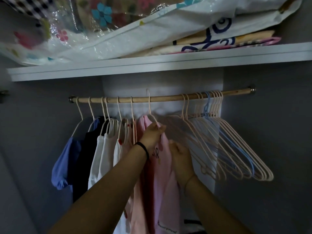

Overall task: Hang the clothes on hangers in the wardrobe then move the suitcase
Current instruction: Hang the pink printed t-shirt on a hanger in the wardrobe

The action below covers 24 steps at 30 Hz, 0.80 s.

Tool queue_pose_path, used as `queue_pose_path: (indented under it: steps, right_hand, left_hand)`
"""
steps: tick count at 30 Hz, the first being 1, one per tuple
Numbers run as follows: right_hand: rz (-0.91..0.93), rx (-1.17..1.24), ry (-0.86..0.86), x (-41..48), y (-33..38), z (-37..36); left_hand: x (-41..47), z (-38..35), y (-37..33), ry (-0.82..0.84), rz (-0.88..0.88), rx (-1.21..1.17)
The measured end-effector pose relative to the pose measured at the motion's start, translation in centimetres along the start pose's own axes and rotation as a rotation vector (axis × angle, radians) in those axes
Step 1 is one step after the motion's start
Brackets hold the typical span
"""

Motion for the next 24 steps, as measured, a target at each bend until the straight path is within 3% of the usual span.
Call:
queue_pose_path:
  steps: [8, 20, 24]
  right_hand:
    - [-0.096, -0.099, 0.075, -0.4, -4.1, -1.9]
    - [-0.041, -0.195, 0.178, -1.5, -2.6, -4.6]
    - [0.15, -0.422, -0.036, 0.1, 2.0, 0.4]
  left_hand:
    - [-0.9, 2.3, 2.5, -0.064, -0.035, 0.01]
    - [-3.0, 5.9, 2.3, -0.146, -0.04, 0.072]
    - [-3.5, 5.2, 0.7, -0.164, -0.16, 0.149]
Point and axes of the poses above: each hand's wrist, its own x-axis towards the middle knuckle, its own z-axis out of the back of the hand, y = z × x, the point moved 9 cm from there along x, towards the middle knuckle, and after that the axes turned 7 degrees about y, right-handed, at the moved point
